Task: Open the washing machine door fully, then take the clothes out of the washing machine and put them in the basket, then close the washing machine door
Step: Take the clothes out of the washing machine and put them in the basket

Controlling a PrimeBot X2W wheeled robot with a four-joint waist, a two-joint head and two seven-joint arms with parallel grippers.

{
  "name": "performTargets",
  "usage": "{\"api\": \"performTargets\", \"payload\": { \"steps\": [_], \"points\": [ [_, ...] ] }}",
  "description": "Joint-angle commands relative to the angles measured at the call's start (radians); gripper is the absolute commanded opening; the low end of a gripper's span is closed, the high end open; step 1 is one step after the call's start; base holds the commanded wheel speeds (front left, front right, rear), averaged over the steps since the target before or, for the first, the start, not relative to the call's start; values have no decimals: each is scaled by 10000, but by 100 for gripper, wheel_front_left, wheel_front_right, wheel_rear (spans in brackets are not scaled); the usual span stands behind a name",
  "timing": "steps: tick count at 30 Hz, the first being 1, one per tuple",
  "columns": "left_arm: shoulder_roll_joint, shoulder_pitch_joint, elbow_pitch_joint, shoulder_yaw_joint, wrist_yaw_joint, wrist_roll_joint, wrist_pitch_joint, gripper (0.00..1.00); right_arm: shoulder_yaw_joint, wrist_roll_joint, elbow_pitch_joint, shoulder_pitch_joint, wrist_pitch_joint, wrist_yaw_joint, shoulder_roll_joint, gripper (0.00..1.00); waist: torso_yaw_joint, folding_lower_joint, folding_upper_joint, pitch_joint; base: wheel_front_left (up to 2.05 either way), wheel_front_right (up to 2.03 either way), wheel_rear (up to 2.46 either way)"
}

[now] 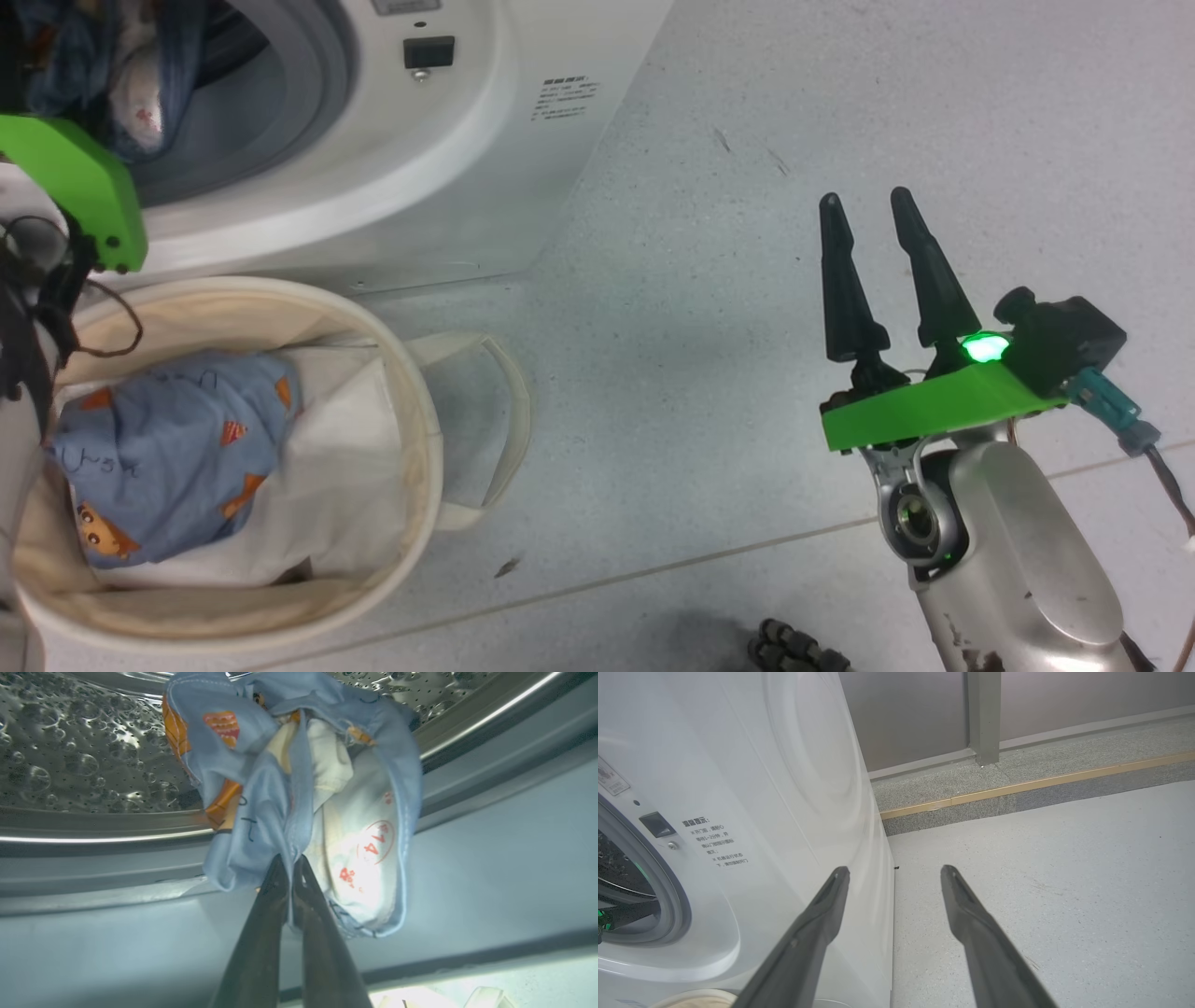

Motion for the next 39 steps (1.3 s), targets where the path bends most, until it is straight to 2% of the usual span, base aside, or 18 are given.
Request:
{"api": "performTargets", "payload": {
  "steps": [1, 5, 14, 18, 20, 23, 24, 31, 39],
  "points": [
    [299, -385, -295, 100, 23, -144, -191, 0, 127, -83, -261, -8, -122, 0, 43, 100, 30, -2, 0, -54, 0, 0, 0],
    [266, -193, -767, -60, 20, -692, -808, 0, 102, -112, -168, 48, -122, 0, 43, 100, 106, -2, 0, -248, 0, 0, 0],
    [597, 662, -1746, -261, 19, -1691, -2859, 0, 47, -245, 140, 309, -122, 0, 43, 100, 468, -2, 0, -1156, 0, 0, 0],
    [811, 1360, -2421, -222, 18, -1689, -3169, 0, 133, -297, 371, 431, -122, 0, 43, 100, 649, -2, 0, -1708, 0, 0, 0],
    [962, 1756, -3155, 93, 67, -1521, -3186, 0, 142, -334, 464, 512, -122, 0, 43, 100, 782, -2, 0, -1962, 0, 0, 0],
    [1031, 2739, -4538, 693, 418, -1099, -3191, 0, 141, -420, 629, 675, -122, 0, 43, 100, 1004, -2, 0, -2377, 0, 0, 0],
    [1031, 2739, -4538, 693, 418, -1099, -3191, 0, 141, -420, 629, 675, -122, 0, 43, 100, 1004, -2, 0, -2377, 0, 0, 0],
    [806, 5586, -8056, 2182, 1164, -448, -3194, 0, 51, -602, 942, 1144, -122, 0, 43, 100, 1563, -2, 0, -3343, 0, 0, 0],
    [989, 8122, -11190, 2718, 1976, 53, -3183, 0, 221, -583, 1098, 1363, -122, 0, 43, 100, 1990, -2, 0, -3844, 0, 0, 0]
  ]
}}
